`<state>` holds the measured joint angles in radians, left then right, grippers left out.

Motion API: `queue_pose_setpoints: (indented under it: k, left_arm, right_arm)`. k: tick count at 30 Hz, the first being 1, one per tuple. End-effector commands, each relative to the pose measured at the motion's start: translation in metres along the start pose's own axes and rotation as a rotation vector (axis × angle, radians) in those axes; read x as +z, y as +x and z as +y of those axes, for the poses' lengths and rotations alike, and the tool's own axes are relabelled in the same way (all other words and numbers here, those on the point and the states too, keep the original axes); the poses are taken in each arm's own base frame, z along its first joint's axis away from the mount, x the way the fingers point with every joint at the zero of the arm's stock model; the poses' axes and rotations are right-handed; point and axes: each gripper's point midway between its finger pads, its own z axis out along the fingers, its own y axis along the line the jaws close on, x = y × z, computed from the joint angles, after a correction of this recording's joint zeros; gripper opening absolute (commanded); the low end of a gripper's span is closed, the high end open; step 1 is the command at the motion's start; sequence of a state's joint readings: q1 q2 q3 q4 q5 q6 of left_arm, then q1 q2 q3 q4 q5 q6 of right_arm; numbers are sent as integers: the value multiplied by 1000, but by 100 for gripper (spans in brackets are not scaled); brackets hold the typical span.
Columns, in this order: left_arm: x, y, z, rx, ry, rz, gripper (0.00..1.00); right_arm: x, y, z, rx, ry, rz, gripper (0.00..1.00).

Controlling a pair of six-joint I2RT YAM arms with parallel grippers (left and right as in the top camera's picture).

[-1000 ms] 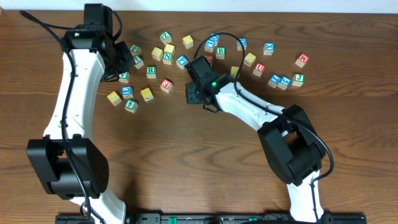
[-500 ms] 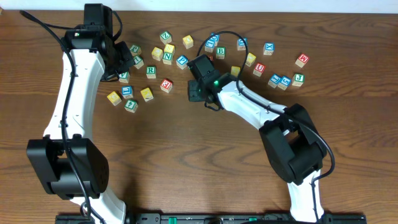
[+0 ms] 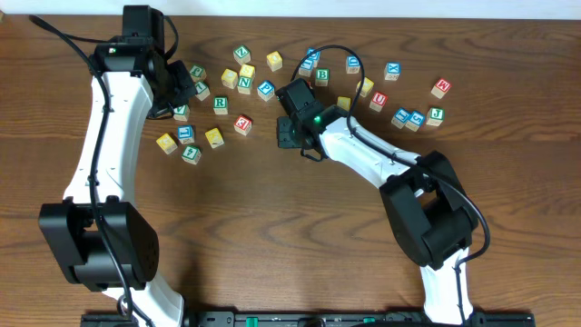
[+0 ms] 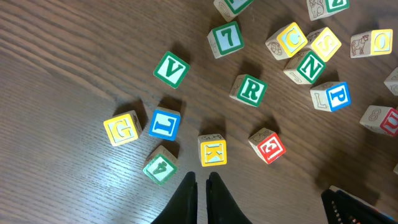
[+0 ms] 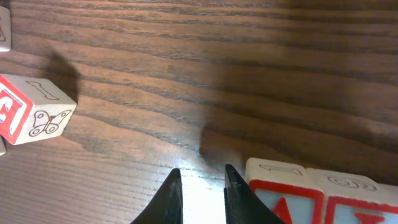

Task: Spell out AI2

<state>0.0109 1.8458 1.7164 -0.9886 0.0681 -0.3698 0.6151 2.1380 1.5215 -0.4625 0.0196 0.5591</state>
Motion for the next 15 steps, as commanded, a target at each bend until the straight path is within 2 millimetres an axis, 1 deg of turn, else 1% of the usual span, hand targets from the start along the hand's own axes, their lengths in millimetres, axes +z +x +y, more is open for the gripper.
queue_pose_setpoints:
  k: [1, 4, 7, 10, 13, 15]
  left_arm:
    - [-7, -1, 0, 3, -2, -16, 8]
    - [-7, -1, 0, 3, -2, -16, 8]
    - [-7, -1, 1, 3, -2, -16, 8]
    - [-7, -1, 0, 3, -2, -16, 8]
    - [-7, -1, 1, 3, -2, -16, 8]
    - [-7, -1, 0, 3, -2, -16, 8]
  right_arm:
    - [-51, -39, 10, 19, -45, -112, 21]
    - [-75, -48, 3, 37, -47, -135, 23]
    - [-91, -49, -14, 61, -18, -117, 23]
    - [-92, -39, -39, 93, 37, -58, 22]
    - [-88, -24, -68, 131, 106, 26, 20]
    - [-86, -16, -82, 149, 138, 69, 20]
